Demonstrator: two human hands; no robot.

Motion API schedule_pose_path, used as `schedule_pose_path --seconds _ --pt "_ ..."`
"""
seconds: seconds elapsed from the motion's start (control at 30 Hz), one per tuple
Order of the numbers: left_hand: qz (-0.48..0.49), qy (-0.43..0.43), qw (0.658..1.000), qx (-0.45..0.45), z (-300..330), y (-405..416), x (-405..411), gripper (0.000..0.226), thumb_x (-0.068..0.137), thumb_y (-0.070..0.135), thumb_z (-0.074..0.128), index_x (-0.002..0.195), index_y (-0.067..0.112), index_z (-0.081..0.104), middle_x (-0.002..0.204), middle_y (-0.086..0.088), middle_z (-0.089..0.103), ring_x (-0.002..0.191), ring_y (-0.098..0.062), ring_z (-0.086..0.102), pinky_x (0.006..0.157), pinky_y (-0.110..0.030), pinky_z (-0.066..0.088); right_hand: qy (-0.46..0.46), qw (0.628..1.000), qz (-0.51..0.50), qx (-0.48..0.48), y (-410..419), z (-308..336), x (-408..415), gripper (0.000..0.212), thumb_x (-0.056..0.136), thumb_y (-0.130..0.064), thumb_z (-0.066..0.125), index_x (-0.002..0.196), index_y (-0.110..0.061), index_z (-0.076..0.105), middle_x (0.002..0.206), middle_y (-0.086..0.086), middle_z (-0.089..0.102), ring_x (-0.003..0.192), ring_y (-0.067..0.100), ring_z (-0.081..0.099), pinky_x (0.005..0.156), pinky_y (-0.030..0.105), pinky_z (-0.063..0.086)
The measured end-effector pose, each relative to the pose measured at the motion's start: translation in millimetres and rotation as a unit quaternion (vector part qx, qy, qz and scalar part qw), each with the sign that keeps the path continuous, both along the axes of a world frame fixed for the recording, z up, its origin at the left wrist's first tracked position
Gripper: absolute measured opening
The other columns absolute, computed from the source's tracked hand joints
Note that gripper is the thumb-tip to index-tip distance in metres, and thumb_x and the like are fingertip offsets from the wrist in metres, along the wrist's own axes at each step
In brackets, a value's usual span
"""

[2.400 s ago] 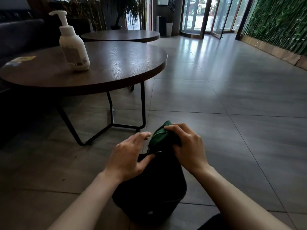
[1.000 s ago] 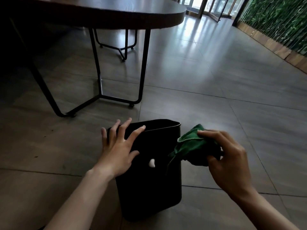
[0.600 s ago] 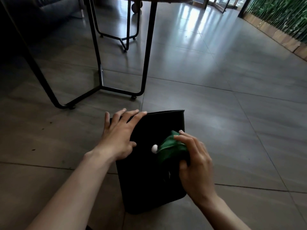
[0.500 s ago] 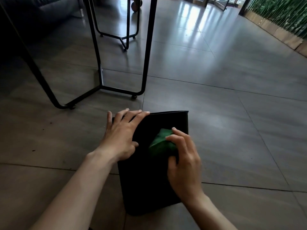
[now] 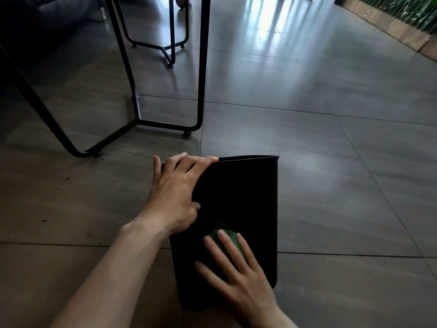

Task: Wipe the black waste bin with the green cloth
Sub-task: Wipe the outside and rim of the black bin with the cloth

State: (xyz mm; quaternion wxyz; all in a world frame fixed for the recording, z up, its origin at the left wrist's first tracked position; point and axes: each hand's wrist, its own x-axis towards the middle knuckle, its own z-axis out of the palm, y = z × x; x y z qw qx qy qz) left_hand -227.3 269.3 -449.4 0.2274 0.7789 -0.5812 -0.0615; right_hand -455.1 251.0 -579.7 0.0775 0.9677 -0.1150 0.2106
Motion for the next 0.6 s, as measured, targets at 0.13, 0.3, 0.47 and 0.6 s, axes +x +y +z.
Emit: schedule_pose_path --seconds 0.13,0.3,0.47,0.6 --pt "-0.002 0.007 1.0 0.0 0 2 0 0.105 0.068 0.004 0.076 0.148 0.049 0.025 0.145 0.022 0.037 0.148 -0.014 0.012 0.121 -0.056 -0.012 -0.029 0.998 -0.024 0.043 -38 26 -10 0.039 0.101 -0.021 0.05 0.139 -0.026 0.058 0.159 0.014 0.045 0.15 0.039 0.038 0.111 0.061 0.045" --pt "0.001 0.014 1.0 -0.001 2 1 -3 0.105 0.067 0.002 0.075 0.148 0.049 0.026 0.144 0.021 0.039 0.149 -0.015 0.013 0.12 -0.057 -0.014 -0.162 0.956 -0.188 0.155 -74 80 41 0.057 0.088 -0.013 0.061 0.144 -0.023 0.054 0.162 0.012 0.041 0.154 0.037 0.028 0.115 0.062 0.037" --pt "0.002 0.005 1.0 -0.003 3 2 -4 0.104 0.067 0.003 0.075 0.148 0.048 0.027 0.143 0.02 0.04 0.148 -0.017 0.016 0.121 -0.058 -0.011 -0.087 0.989 -0.101 0.059 -37 49 43 0.049 0.097 -0.021 0.063 0.145 -0.023 0.054 0.163 0.016 0.04 0.154 0.039 0.03 0.118 0.062 0.033" --pt "-0.014 -0.002 1.0 -0.008 2 2 -5 0.107 0.066 0.004 0.077 0.146 0.05 0.025 0.144 0.023 0.038 0.148 -0.014 0.013 0.121 -0.055 -0.012 0.06 0.996 0.054 -0.048 -3 -4 -14 0.034 0.108 -0.02 0.046 0.139 -0.028 0.058 0.161 0.015 0.043 0.152 0.04 0.034 0.109 0.059 0.047"
